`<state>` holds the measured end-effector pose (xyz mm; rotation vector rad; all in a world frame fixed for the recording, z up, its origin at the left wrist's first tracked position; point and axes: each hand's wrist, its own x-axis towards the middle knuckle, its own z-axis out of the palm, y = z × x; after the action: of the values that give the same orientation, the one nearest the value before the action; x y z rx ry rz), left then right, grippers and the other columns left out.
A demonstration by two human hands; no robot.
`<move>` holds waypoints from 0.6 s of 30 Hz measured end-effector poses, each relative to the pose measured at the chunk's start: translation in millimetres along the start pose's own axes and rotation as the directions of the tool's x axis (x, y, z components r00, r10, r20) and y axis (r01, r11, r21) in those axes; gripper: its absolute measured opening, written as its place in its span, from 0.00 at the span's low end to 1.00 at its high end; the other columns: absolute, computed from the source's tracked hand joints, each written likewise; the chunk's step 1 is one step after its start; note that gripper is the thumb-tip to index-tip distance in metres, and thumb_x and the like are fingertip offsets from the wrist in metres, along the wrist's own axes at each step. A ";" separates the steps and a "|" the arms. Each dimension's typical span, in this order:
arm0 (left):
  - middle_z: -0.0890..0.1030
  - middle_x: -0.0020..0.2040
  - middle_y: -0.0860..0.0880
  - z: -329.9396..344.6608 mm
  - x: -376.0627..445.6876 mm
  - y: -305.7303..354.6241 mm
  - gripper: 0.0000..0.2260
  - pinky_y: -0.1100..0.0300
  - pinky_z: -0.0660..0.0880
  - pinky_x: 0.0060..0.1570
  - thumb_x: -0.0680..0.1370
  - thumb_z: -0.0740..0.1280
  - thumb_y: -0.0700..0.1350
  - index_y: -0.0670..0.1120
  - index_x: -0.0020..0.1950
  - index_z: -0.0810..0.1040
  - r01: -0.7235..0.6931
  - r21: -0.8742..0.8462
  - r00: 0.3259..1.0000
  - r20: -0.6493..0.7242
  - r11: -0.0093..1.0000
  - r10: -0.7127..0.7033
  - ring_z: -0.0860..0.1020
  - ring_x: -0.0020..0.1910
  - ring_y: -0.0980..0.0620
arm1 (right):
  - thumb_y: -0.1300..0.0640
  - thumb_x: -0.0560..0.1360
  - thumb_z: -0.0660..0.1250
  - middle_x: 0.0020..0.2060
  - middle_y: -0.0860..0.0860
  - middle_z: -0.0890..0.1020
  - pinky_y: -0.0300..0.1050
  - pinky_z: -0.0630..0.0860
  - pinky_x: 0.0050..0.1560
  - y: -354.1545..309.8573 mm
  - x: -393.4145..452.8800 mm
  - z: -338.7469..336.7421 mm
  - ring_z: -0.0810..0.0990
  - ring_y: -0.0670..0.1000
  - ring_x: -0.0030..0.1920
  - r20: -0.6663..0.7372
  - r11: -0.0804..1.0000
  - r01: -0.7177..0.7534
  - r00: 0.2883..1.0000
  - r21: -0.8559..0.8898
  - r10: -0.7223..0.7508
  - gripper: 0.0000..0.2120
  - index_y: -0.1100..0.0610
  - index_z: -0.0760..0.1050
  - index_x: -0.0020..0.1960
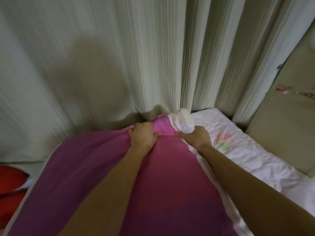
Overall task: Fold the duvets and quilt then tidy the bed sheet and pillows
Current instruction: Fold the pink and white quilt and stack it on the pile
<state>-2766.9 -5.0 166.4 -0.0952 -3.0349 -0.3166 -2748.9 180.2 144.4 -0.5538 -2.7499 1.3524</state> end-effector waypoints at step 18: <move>0.46 0.80 0.49 -2.9 110.6 -19.8 0.34 0.32 0.38 0.68 0.78 0.46 0.69 0.54 0.79 0.48 0.142 -0.052 0.957 0.261 0.988 -0.124 0.42 0.77 0.39 | 0.39 0.78 0.57 0.64 0.58 0.72 0.54 0.66 0.63 -35.3 172.4 105.7 0.70 0.59 0.64 -0.018 0.910 0.046 0.998 -0.412 -0.059 0.28 0.57 0.66 0.68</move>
<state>-2878.1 -19.1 175.6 0.0710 -3.2953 -0.4546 -2939.9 136.1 83.4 -0.5011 -3.0099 0.7385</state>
